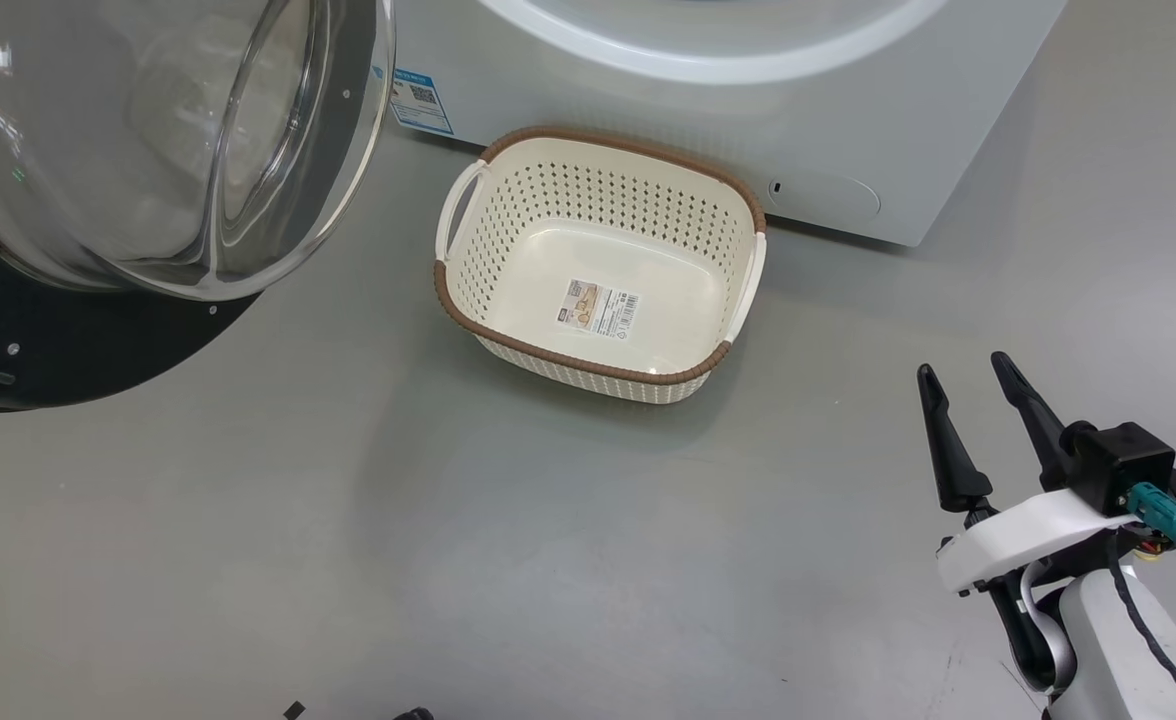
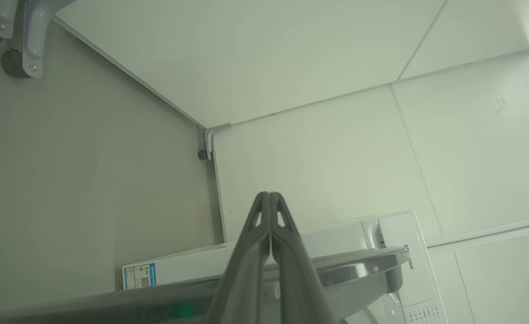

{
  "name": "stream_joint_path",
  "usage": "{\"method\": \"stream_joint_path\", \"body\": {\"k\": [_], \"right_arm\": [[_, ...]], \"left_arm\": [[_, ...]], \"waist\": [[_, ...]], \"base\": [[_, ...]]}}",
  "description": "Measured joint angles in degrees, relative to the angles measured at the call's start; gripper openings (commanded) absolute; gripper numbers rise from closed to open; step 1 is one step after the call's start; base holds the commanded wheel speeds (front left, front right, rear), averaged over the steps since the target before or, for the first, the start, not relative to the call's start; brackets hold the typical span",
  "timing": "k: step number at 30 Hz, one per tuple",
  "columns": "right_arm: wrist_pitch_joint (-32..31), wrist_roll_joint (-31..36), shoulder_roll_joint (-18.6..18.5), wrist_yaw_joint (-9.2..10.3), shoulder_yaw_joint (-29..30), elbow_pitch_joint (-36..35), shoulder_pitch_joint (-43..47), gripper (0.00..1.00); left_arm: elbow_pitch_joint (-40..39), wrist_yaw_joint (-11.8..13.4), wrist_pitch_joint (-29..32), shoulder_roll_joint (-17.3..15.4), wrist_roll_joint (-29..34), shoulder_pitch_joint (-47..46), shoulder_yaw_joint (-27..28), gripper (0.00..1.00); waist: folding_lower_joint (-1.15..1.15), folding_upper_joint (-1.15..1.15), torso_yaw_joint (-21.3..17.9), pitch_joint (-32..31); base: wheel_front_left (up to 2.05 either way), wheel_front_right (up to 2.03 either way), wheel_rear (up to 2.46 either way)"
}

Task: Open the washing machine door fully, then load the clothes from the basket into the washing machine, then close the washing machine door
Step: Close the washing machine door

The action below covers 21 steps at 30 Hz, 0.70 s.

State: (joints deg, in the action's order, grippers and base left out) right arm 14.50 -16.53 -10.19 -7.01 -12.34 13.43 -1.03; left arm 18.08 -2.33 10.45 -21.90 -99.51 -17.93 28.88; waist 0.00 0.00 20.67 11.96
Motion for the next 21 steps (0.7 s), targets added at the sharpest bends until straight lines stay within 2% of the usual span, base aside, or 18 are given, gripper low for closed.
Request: {"method": "stream_joint_path", "body": {"k": [10, 21], "right_arm": [[0.0, 0.0, -0.58, 0.0, 0.47, 0.01, 0.01, 1.0], [0.0, 0.0, -0.71, 0.0, 0.56, -0.07, -0.06, 1.0]], "left_arm": [[2.52, -0.27, 3.81, -0.65, -0.63, 0.0, -1.52, 0.0], [3.41, -1.67, 7.88, -1.1, -3.34, -0.04, -2.13, 0.0]], "waist": [[0.0, 0.0, -0.54, 0.48], [0.0, 0.0, -0.86, 1.47]], "base": [[0.0, 0.0, 0.0], [0.0, 0.0, 0.0]]}}
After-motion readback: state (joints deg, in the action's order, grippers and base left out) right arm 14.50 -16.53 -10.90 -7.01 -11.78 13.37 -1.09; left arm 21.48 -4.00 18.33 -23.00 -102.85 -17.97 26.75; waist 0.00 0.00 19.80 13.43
